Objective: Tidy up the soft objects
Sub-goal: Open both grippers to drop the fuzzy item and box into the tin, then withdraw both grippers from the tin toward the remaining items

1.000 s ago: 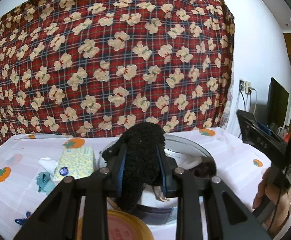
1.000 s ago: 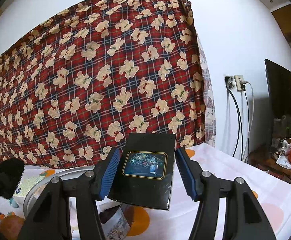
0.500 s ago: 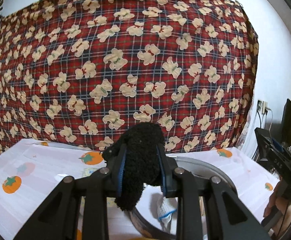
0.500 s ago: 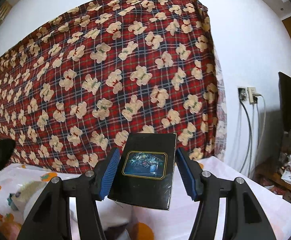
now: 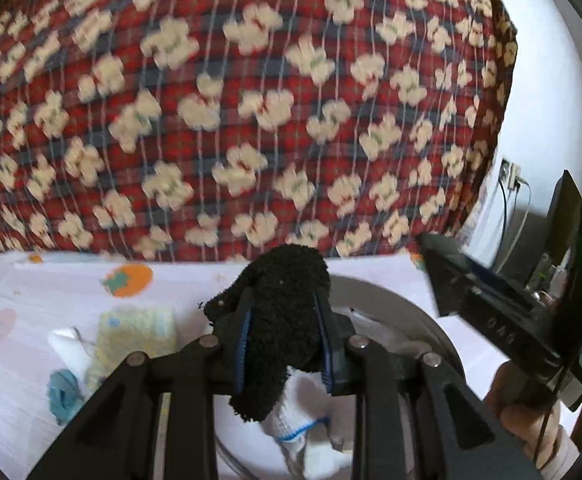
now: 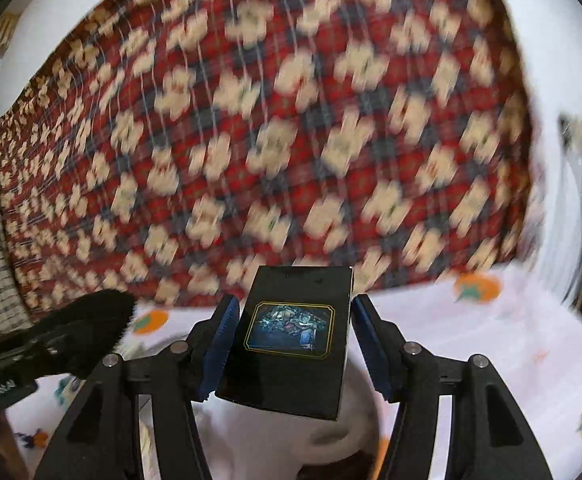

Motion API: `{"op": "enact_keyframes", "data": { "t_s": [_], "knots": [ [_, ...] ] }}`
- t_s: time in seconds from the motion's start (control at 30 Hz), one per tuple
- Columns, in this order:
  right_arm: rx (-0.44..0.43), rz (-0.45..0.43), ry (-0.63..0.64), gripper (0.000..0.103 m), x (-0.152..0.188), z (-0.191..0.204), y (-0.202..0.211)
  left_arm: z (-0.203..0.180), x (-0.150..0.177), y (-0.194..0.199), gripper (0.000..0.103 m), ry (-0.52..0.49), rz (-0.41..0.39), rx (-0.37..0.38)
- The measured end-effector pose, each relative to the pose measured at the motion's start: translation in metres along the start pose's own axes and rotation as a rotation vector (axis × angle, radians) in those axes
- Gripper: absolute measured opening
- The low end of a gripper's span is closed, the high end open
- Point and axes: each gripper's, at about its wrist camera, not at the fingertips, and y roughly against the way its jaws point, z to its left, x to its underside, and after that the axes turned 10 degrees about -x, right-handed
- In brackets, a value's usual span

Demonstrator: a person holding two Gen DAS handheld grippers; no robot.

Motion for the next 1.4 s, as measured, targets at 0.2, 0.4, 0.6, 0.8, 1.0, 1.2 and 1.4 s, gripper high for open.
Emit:
{"op": "enact_keyframes", "data": {
  "t_s": [0.2,0.4,0.6,0.8,1.0,1.2,1.4],
  "knots": [
    [-0.079,0.089,-0.108,0.061,0.01,-0.015,-0.018,-0.014,0.009,-0.021,0.026,-0.025,0.106,0.013],
    [-0.175,0.148,-0.153,0.062,0.012,-0.022,-0.029,-0.02,0.011,-0.033,0.028,-0.052,0.151,0.011],
    [-0.244,0.241,-0.161,0.069,0.016,-0.023,-0.046,-0.025,0.009,-0.046,0.058,-0.061,0.199,-0.012],
    [-0.229,0.034,-0.23,0.077,0.001,-0.042,-0.005,-0.018,0.006,-0.041,0.086,0.0,0.17,-0.02],
    [0.005,-0.235,-0.179,0.087,0.001,-0.045,0.05,0.007,-0.002,-0.001,0.096,0.081,-0.002,-0.118],
    [0.134,-0.275,-0.182,0.089,0.011,-0.039,0.054,0.035,0.016,0.028,0.096,0.125,-0.11,-0.25],
    [0.193,-0.277,-0.142,0.089,0.025,-0.018,0.06,0.049,0.029,0.04,0.096,0.165,-0.123,-0.272]
  ]
}}
